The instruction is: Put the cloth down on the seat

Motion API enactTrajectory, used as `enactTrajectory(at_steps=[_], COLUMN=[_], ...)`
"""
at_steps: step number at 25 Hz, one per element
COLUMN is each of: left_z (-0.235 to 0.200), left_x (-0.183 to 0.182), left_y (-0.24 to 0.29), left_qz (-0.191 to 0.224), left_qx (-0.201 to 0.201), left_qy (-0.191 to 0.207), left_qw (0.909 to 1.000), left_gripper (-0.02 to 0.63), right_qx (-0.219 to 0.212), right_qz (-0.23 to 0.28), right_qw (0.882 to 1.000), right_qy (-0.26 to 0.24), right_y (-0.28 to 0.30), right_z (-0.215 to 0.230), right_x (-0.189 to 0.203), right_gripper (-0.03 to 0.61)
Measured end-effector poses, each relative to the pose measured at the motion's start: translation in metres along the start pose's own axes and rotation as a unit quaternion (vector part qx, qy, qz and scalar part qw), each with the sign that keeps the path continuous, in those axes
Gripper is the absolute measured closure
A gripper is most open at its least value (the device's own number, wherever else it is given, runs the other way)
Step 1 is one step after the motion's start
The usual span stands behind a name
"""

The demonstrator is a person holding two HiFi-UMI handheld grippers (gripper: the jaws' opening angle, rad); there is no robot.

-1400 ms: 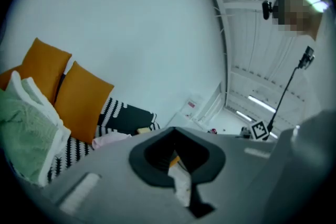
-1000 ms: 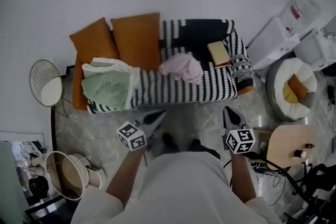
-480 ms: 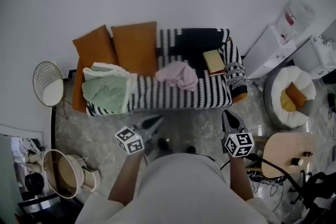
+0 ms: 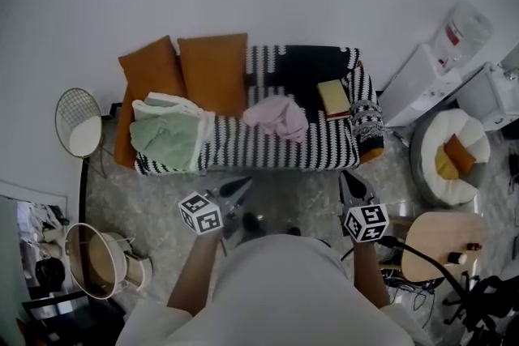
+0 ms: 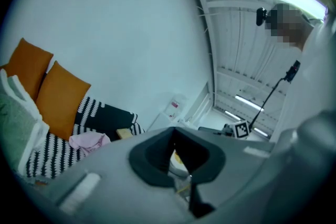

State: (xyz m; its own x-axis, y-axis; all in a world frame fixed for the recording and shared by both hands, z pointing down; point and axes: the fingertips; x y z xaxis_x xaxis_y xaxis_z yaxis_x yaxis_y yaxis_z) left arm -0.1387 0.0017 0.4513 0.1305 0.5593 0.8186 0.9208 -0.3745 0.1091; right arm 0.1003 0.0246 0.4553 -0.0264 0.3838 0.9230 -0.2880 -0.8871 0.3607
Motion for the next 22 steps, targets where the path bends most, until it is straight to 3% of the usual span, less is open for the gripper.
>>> enactTrajectory(at_steps=[22], left_z=[-0.011], left_x=[-0.005], left_y=[0.009], left_qz=[-0.018], left_qx=[-0.006], left_qy=[-0.005], left_qw=[0.9998], left_gripper=[0.614], right_qx=[-0.010], right_qz=[-0.005], right_qw=[1.000], right_qy=[-0.004], right_y=[0.011], right_z=[0.001], right_x=[-0.004], right_gripper=[0.575])
Point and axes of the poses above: the fingertips, and each gripper's own axes: y forward along the fingers, z to its right, x out of its underside, and after that the axes turned 1 degree about -z, right-handed
